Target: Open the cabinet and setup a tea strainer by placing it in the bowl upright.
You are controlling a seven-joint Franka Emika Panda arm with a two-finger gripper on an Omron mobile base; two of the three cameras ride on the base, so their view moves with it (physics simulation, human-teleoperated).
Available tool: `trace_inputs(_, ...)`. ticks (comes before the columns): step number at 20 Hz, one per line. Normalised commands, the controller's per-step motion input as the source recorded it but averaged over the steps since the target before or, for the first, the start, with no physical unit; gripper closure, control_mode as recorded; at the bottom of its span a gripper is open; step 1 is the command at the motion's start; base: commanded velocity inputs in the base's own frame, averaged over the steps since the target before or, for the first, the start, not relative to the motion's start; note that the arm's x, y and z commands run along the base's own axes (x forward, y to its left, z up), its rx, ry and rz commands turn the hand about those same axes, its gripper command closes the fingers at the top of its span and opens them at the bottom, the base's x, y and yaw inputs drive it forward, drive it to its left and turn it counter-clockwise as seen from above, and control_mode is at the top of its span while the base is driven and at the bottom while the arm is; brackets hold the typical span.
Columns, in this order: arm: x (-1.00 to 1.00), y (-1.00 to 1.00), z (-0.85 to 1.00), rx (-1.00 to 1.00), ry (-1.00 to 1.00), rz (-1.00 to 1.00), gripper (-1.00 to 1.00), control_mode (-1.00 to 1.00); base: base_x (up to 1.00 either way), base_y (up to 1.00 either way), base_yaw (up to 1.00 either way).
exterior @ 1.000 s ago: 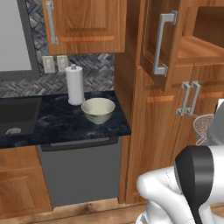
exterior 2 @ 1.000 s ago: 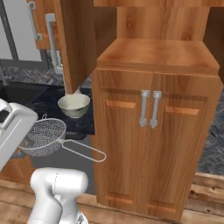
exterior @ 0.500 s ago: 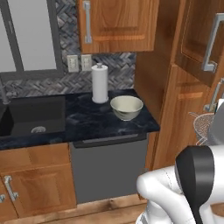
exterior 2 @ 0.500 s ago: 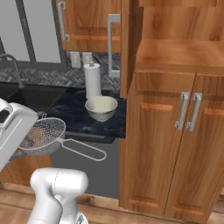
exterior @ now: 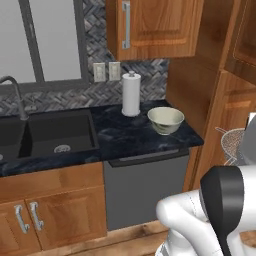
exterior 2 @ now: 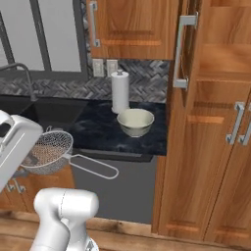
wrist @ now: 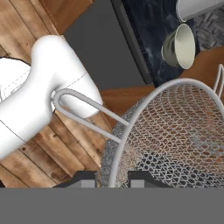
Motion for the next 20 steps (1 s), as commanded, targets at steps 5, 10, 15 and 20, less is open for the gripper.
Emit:
trace_inputs(5, 0.0, 0.0, 0.0, 0.0, 0.0, 0.0, 1.0, 1.0, 0.24, 0.61, -0.3)
trace_inputs(10, 0.0, 0.0, 0.0, 0.0, 0.0, 0.0, 1.0, 1.0, 0.42, 0.13, -0.32)
trace_inputs(15, 0.0, 0.0, 0.0, 0.0, 0.0, 0.0, 1.0, 1.0, 0.49, 0.01, -0.27)
trace_inputs(20, 0.0, 0.0, 0.0, 0.0, 0.0, 0.0, 1.0, 1.0, 0.44, 0.3, -0.27)
